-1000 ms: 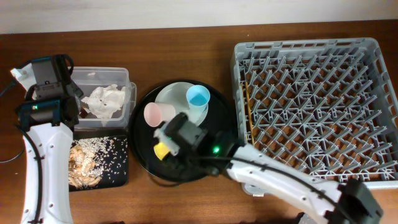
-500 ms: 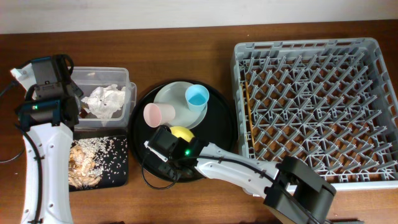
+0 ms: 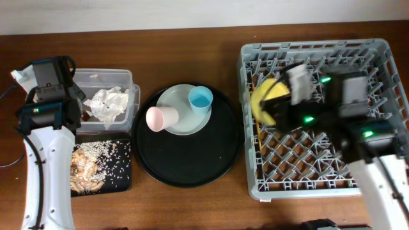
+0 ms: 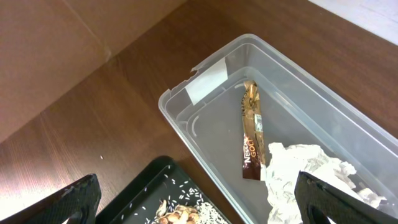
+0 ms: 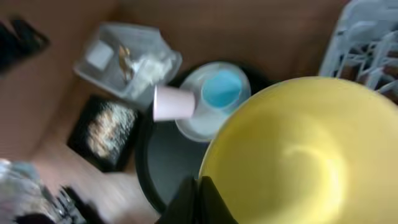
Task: Sort waste into correct bins and load items into the dishwasher rack
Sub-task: 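Grasp the yellow bowl with the right gripper and place it in the rack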
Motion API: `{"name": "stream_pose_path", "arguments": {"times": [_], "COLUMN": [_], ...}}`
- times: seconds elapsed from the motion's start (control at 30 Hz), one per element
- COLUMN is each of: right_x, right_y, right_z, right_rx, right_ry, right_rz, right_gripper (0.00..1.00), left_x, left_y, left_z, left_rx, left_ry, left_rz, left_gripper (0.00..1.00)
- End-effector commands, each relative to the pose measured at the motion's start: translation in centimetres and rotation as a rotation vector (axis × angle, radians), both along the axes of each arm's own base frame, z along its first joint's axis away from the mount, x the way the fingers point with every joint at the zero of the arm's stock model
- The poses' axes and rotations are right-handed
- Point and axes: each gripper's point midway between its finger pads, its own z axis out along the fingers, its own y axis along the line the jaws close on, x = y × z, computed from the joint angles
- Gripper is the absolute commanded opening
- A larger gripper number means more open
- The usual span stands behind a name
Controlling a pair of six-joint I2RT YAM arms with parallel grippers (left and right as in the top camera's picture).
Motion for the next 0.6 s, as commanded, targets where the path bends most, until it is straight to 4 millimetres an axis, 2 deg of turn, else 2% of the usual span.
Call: {"name": "stream_pose_path", "arguments": {"times": [0.0, 0.07, 0.1, 0.17, 0.2, 0.27, 0.33, 0.43, 0.5, 0.53, 0.57], "right_x": [0.9, 2.8, 4.9, 11.2, 13.3, 15.9, 18.1, 18.6, 18.8, 18.7, 18.5], "right_y": [-2.0, -3.6, -4.3, -6.0, -6.5, -6.9, -7.0, -5.1, -3.9, -2.7, -2.2], "right_z": [3.5, 4.8, 3.2, -2.8, -4.8, -7.1, -7.9, -4.9, -3.7, -3.6, -4.7], "right_rx": [0.333, 0.565, 0.608, 0.655, 0.661, 0.690, 0.717, 0.793, 0.825, 0.825, 0.830], "right_ry": [-0.055, -0.115, -0.070, 0.028, 0.037, 0.115, 0.194, 0.234, 0.244, 0.252, 0.282], "right_rz": [0.155, 0.314, 0.313, 0.273, 0.268, 0.202, 0.053, 0.055, 0.055, 0.070, 0.056], "right_gripper": [0.04, 0.04, 0.04, 0.04, 0.04, 0.04, 0.04, 0.04, 0.04, 0.04, 0.04], "left_x": [-0.2, -0.2, -0.2, -0.2, -0.2, -0.2, -0.2, -0.2, -0.2, -0.2, -0.2], "left_y": [0.3, 0.3, 0.3, 0.3, 0.3, 0.3, 0.3, 0.3, 0.3, 0.3, 0.3], "left_z": [0.8, 0.8, 0.8, 0.8, 0.8, 0.8, 0.8, 0.8, 0.8, 0.8, 0.8], "left_rx": [0.017, 0.017, 0.017, 0.017, 0.018, 0.017, 0.017, 0.018, 0.018, 0.018, 0.017], "left_ry": [-0.012, -0.012, -0.012, -0.012, -0.012, -0.012, -0.012, -0.012, -0.012, -0.012, -0.012], "left_rz": [0.005, 0.005, 0.005, 0.005, 0.006, 0.005, 0.006, 0.006, 0.006, 0.006, 0.005], "left_gripper": [0.99, 0.99, 0.99, 0.99, 0.99, 0.99, 0.99, 0.99, 0.99, 0.99, 0.99]}}
